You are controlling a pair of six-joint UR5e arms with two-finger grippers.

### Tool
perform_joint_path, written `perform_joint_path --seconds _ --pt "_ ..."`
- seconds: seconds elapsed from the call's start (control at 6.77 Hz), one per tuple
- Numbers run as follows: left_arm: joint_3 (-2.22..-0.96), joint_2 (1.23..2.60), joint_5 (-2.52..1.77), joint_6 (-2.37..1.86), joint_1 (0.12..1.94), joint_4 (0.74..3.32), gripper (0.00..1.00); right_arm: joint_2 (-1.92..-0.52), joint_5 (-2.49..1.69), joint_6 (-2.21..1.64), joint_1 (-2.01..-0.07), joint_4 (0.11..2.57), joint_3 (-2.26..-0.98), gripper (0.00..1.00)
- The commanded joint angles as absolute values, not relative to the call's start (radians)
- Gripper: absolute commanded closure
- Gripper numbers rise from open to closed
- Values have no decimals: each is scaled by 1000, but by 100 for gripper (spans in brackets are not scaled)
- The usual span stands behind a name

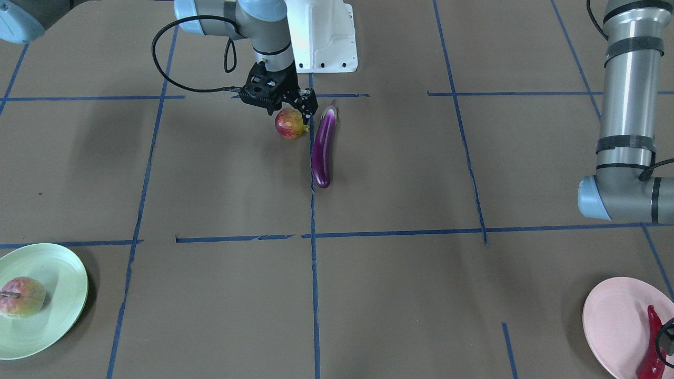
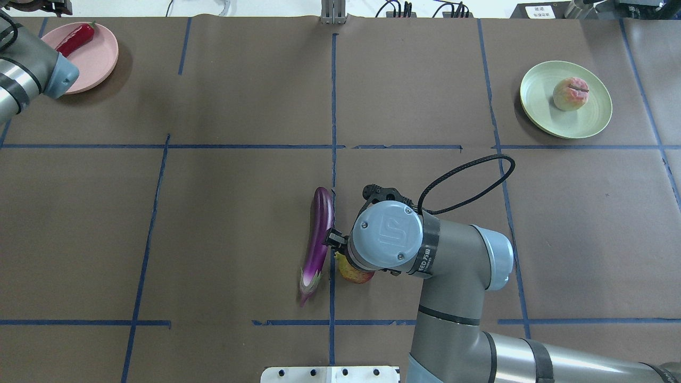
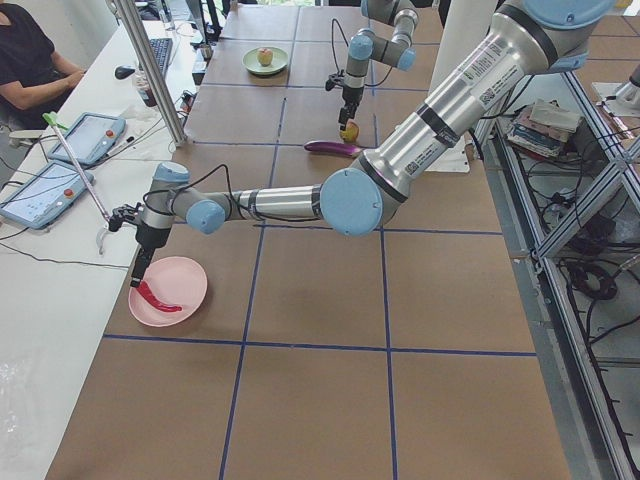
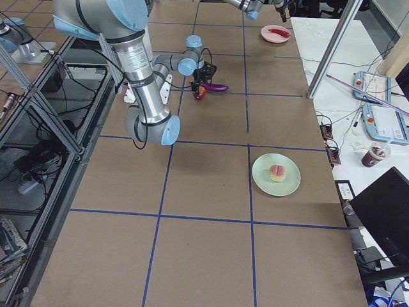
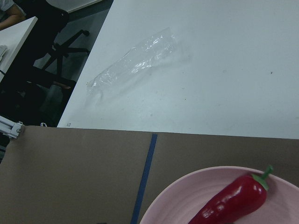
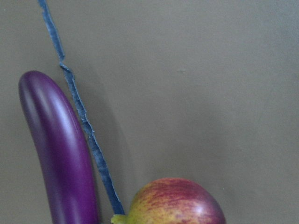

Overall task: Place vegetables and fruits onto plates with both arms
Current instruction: 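Grasp the pomegranate with the right gripper while the left releases the chili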

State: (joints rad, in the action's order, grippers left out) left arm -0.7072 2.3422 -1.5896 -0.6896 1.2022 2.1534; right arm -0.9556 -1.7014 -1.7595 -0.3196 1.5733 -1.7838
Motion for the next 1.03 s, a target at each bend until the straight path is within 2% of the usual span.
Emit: perform_joint_path --seconds 0.0,0.15,0.3,0.44,0.89 --pt "-725 2355 -1620 -709 1204 2154 0 -927 -1698 -1758 -319 1571 -1727 1" --pt "-798 2343 -1731 -754 1201 2149 0 -911 -1698 -1785 -321 1571 -1726 58" --pt "-848 2339 -1838 -814 1198 2135 0 -913 -1700 -1790 -321 1572 -1727 97" --pt "-912 2321 -1939 -897 1189 2135 0 -914 -1703 -1789 -322 1581 -1735 100" --pt "-1055 2298 -2023 -1147 1079 2137 0 -934 -1767 -1775 -418 1682 -1843 100"
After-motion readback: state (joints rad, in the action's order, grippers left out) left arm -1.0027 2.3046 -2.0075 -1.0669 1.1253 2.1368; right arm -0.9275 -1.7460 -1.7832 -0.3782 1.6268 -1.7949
